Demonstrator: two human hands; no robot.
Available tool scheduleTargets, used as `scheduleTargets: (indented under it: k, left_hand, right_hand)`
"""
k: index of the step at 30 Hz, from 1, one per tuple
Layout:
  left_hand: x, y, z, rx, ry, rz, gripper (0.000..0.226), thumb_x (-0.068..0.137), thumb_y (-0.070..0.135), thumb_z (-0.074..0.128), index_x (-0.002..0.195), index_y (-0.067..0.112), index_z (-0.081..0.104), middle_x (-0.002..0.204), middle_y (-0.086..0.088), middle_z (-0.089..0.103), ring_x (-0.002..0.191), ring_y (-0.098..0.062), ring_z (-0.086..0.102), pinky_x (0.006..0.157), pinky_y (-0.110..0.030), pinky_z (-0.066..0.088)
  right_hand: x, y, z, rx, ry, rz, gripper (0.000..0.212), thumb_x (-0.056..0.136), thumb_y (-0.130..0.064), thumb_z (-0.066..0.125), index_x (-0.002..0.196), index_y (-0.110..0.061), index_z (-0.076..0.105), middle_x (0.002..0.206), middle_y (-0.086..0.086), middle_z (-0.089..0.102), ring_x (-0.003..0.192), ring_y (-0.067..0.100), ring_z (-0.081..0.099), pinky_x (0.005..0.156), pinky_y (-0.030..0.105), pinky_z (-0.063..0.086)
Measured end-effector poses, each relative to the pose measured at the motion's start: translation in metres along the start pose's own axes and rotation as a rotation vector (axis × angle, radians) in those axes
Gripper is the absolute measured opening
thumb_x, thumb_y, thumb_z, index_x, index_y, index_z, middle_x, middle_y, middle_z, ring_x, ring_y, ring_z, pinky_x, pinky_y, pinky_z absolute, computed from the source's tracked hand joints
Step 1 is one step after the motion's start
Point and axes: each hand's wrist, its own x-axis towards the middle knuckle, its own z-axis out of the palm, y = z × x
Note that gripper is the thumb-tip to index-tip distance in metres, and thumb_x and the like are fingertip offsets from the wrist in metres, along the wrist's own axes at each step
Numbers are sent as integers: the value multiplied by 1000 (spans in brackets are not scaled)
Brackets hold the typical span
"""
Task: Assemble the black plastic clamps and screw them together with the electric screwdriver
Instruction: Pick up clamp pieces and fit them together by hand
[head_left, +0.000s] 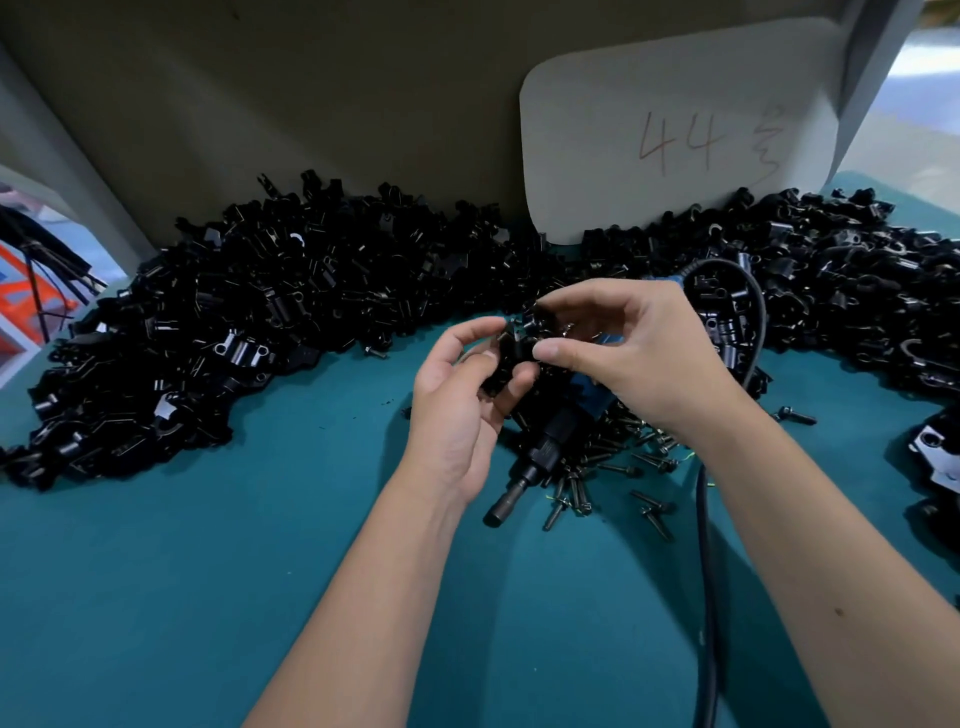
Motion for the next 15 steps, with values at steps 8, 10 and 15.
scheduleTargets:
  k: [8, 10, 15]
  left_hand:
    - [-1, 2, 0, -46, -139, -40, 35, 84, 13, 73, 119, 11, 72, 97, -8, 75, 76, -11, 72, 68, -18, 58]
    - [-2, 0, 0, 0, -108, 0, 29, 80, 15, 76, 110, 15, 78, 91, -7, 76, 69, -11, 71, 66, -19, 59]
    - [1, 0, -4, 221, -61, 134, 34, 77, 23, 81, 109, 12, 77, 105, -10, 79, 93, -20, 74, 74, -30, 59]
  right_hand:
    - [2, 4, 1, 109, -88, 46, 29, 83, -18, 88, 108, -30, 81, 95, 8, 78, 65, 18, 67, 56, 26, 55]
    - [2, 4, 1, 106, -86, 49, 29, 81, -21, 88, 108, -27, 81, 93, 10, 77, 57, 18, 66, 56, 25, 56]
    - [1, 2, -3, 116, -89, 112, 33, 75, -22, 89, 105, -22, 79, 81, 5, 68, 58, 24, 66, 57, 29, 59]
